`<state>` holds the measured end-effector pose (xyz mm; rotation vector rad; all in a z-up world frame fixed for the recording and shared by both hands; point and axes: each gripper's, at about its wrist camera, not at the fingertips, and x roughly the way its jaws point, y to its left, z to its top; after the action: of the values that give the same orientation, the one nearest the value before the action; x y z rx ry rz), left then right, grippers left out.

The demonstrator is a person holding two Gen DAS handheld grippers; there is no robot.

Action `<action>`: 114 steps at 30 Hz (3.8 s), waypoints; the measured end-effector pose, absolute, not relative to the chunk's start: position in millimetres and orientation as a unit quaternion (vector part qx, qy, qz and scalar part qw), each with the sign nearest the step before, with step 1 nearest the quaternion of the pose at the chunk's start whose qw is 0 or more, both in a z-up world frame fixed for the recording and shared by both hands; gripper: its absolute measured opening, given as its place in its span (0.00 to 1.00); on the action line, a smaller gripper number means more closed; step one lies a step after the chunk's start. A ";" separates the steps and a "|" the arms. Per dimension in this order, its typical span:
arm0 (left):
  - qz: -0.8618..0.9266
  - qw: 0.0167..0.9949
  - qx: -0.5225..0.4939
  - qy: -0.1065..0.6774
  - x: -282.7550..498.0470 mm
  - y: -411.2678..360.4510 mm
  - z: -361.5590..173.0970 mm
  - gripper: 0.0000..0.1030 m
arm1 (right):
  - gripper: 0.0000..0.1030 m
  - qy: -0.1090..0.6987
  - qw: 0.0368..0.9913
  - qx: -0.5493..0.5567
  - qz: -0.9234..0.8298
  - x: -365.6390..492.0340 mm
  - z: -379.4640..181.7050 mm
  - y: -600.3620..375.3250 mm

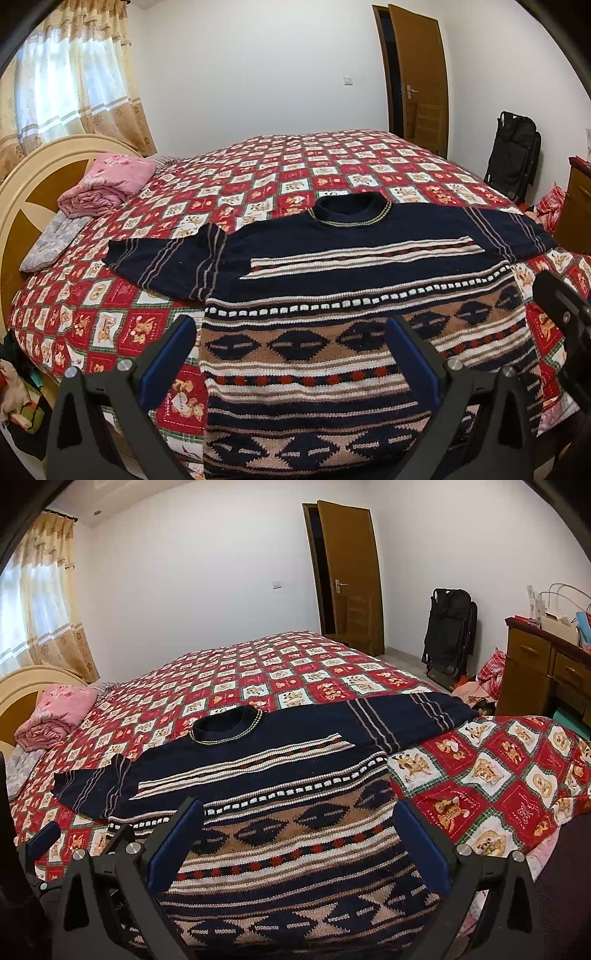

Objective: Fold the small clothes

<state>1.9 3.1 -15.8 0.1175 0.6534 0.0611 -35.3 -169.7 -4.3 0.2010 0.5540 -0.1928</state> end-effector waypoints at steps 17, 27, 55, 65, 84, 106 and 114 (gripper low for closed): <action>0.032 0.945 0.058 0.320 2.1 7.1 -15.0 1.00 | 0.99 0.278 0.951 0.102 -0.092 -35.1 -7.4 -168.7; 0.031 0.944 0.056 0.324 0.6 10.8 -18.4 1.00 | 0.99 0.286 0.948 0.107 -0.090 -33.2 -10.9 -170.3; -0.050 0.933 0.089 0.346 74.7 -12.9 -42.6 1.00 | 0.80 0.306 0.884 0.296 -0.190 53.6 -35.9 -457.8; -0.055 0.914 0.113 0.385 109.8 -30.1 -59.5 1.00 | 0.73 0.358 0.818 0.367 -0.261 148.4 -93.1 -567.7; -0.046 0.895 0.115 0.428 141.9 -40.1 -84.5 1.00 | 0.25 0.380 0.822 0.307 -0.293 205.5 -123.3 -607.3; 0.025 0.923 0.019 0.384 130.9 60.2 -47.4 1.00 | 0.16 0.263 0.965 -0.019 0.016 212.3 47.4 -255.9; 0.070 0.924 -0.007 0.375 116.3 117.0 -45.7 1.00 | 0.16 0.339 0.923 -0.051 0.177 200.0 -57.0 -84.9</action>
<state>116.3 117.0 -45.7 -0.0138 0.7700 0.1438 200.0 -84.9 -57.0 -0.1054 0.6956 0.3644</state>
